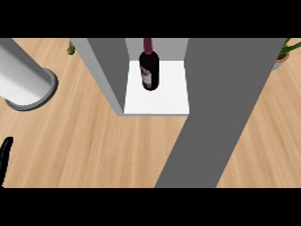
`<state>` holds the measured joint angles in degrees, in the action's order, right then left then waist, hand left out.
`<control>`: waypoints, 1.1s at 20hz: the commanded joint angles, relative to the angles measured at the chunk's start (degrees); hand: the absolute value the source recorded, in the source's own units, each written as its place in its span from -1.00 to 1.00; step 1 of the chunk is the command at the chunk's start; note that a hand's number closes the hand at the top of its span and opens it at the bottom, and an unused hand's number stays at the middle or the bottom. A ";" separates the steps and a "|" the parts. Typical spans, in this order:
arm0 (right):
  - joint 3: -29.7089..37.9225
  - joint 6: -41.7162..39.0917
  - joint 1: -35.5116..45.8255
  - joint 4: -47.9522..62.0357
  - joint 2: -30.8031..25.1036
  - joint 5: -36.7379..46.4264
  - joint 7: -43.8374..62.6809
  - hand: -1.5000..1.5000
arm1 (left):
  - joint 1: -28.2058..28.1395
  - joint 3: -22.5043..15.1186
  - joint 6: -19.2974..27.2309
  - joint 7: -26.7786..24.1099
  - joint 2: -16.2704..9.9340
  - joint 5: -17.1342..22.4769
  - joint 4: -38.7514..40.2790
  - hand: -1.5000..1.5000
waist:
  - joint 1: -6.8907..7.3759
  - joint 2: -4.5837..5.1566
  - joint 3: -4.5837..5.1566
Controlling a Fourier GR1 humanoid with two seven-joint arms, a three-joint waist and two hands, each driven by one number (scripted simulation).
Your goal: Pick up the wine, place it into the cabinet and close the cabinet
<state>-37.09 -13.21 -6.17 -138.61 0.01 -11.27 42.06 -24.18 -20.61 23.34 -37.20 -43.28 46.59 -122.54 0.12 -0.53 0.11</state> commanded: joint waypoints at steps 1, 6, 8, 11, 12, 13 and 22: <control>-12.71 7.49 1.91 -7.28 -0.01 8.99 1.52 1.00 | -0.27 4.37 -4.81 0.00 -0.90 2.62 3.23 -1.00 | -0.48 -0.09 0.08; -17.98 15.23 6.06 -5.18 -0.06 13.11 2.43 1.00 | -3.99 8.89 -7.71 1.60 -3.47 4.50 0.50 -1.00 | 0.35 -0.01 0.03; -20.21 19.11 9.02 -2.40 -0.08 15.79 0.10 1.00 | -2.27 7.41 -9.83 -0.65 -1.62 2.53 5.95 -1.00 | -0.01 -0.03 0.11; -21.50 21.76 12.44 -3.49 -0.11 19.07 2.06 1.00 | -2.64 9.92 -11.36 1.58 -2.91 5.13 4.39 -1.00 | -0.15 -0.08 0.10; -21.80 24.40 15.35 2.24 -0.12 19.07 -1.57 1.00 | -1.96 10.97 -10.24 3.51 -3.55 6.53 2.42 -1.00 | 0.34 0.05 0.08; -21.47 25.48 16.47 -0.05 -0.14 19.40 0.49 1.00 | -3.34 11.92 -11.69 2.38 -3.27 6.96 2.15 -1.00 | 0.64 -0.08 0.10; -17.52 34.69 32.36 9.47 -0.42 18.86 1.83 1.00 | -0.74 9.67 -13.50 4.50 -0.81 5.99 3.15 -1.00 | 1.55 0.37 0.13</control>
<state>-50.94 17.44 16.09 -136.55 -8.92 7.31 43.10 -24.85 -9.42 10.49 -32.37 -45.45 53.92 -119.00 0.96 -0.29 0.21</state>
